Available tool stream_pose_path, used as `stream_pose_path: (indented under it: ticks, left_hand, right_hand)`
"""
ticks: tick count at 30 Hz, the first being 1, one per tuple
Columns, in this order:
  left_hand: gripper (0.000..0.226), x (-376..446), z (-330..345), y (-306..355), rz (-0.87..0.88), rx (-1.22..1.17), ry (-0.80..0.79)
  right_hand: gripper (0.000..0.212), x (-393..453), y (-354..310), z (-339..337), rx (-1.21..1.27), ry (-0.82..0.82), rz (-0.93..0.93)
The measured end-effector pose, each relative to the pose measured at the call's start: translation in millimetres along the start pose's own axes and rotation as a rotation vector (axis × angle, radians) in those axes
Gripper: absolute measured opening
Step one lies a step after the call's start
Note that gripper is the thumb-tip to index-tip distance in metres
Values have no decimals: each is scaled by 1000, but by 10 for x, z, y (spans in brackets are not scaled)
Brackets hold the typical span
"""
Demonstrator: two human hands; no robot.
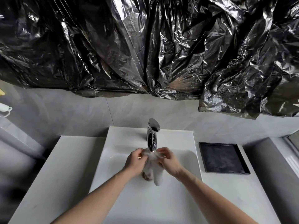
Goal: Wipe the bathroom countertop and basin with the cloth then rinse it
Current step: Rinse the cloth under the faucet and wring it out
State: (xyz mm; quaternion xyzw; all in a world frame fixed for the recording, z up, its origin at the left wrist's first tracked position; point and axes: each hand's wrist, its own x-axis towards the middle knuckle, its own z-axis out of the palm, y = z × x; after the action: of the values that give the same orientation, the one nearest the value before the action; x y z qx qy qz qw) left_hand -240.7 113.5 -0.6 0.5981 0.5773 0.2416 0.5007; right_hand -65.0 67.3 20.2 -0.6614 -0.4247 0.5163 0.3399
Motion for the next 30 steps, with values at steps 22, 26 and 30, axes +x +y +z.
stream_pose_path:
  ticks: [22, 26, 30]
  left_hand:
    - [37, -102, -64, -225, 96, 257, -60]
    - [6, -18, -32, -151, -16, 154, 36]
    - [36, 4, -26, -140, -98, -6, 29]
  right_hand:
    - [11, 85, -40, 160, -224, -122, -114]
    - [44, 143, 72, 36, -144, -3, -62]
    - [52, 113, 234, 32, -70, -11, 37]
